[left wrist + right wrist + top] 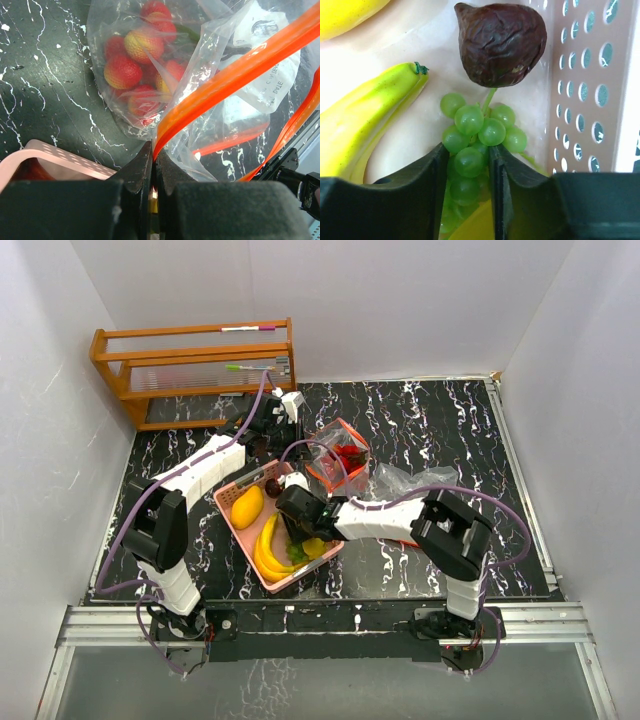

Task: Place the food in the zip-top bag and seal the zipper
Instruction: Pick up the fake fruit from the bin.

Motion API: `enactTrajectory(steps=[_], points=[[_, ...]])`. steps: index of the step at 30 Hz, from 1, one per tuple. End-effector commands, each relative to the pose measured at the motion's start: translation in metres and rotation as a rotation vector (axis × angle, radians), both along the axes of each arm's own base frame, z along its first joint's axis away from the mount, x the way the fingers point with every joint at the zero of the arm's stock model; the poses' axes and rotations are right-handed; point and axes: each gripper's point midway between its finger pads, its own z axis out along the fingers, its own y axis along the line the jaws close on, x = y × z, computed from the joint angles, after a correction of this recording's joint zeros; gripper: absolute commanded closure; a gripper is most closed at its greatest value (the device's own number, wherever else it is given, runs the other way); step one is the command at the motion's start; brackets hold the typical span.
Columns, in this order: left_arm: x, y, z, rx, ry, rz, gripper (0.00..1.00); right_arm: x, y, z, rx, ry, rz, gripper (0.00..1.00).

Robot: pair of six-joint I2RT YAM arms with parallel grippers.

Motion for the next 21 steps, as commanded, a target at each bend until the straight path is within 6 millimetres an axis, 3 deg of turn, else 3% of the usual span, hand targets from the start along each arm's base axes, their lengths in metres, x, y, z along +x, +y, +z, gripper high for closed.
enactTrajectory(steps=[1,11,21], points=[[-0.005,0.0,0.024,-0.032,-0.032,-0.013,1.0,0.0,0.001,0.016,0.009,-0.039,-0.014,0.7],[-0.005,-0.001,0.024,-0.036,-0.031,-0.014,1.0,0.004,0.008,0.129,0.24,-0.212,0.036,0.77],[-0.006,-0.001,0.024,-0.04,-0.03,-0.016,1.0,0.0,-0.018,0.224,0.394,-0.35,0.01,0.77]])
